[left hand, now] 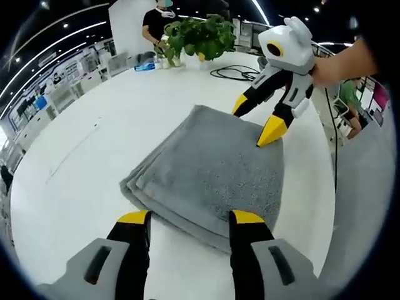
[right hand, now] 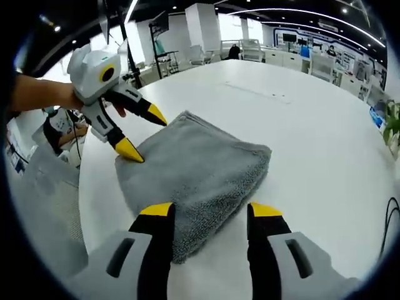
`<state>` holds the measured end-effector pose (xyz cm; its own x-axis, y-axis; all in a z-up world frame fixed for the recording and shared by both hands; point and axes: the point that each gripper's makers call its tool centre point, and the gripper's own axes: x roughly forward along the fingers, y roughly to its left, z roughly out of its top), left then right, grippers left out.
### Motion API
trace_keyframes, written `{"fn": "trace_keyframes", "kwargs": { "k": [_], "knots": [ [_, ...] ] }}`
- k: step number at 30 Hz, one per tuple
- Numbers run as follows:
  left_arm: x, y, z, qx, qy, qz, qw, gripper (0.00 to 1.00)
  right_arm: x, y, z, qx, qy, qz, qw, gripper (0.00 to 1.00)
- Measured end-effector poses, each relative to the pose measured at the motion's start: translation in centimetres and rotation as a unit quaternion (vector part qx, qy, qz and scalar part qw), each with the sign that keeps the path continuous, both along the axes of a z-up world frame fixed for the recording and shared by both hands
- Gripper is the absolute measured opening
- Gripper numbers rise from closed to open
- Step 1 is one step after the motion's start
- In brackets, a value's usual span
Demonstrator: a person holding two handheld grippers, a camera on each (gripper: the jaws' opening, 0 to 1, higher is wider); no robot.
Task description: Fold the towel on the table until its edges align and the towel forms a compact rectangular stack.
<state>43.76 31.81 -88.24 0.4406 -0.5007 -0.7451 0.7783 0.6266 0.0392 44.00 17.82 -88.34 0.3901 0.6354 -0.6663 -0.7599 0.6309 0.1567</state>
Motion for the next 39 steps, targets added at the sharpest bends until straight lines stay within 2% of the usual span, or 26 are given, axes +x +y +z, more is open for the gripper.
{"fn": "trace_keyframes", "kwargs": {
  "k": [3, 5, 10, 16, 25, 32, 39],
  "knots": [
    [0.2, 0.3, 0.3, -0.026, 0.013, 0.035, 0.999, 0.53, 0.9, -0.3, 0.6, 0.018, -0.001, -0.029, 0.9994, 0.37],
    [0.4, 0.6, 0.0, -0.037, 0.03, 0.068, 0.9965, 0.52, 1.2, -0.4, 0.5, 0.029, 0.011, -0.048, 0.9984, 0.35],
    [0.2, 0.6, -0.5, -0.067, 0.059, 0.106, 0.9904, 0.49, 0.9, -0.2, -0.3, 0.027, 0.026, -0.053, 0.9979, 0.33],
    [-0.1, -0.3, -0.9, -0.073, 0.08, 0.1, 0.9891, 0.43, 0.8, 0.1, -0.9, 0.029, 0.042, -0.057, 0.9971, 0.32],
    [0.2, -0.3, -2.1, -0.079, 0.111, 0.108, 0.9848, 0.42, 0.2, 0.6, -2.0, 0.032, 0.081, -0.073, 0.9935, 0.29],
    [0.4, -0.4, -2.3, -0.072, 0.119, 0.092, 0.986, 0.41, 1.0, 0.9, -2.8, 0.023, 0.086, -0.069, 0.9937, 0.27],
    [1.6, 0.6, -2.2, -0.063, 0.116, 0.085, 0.9876, 0.4, 1.9, 1.8, -3.0, 0.027, 0.08, -0.077, 0.9934, 0.27]
  ]
}}
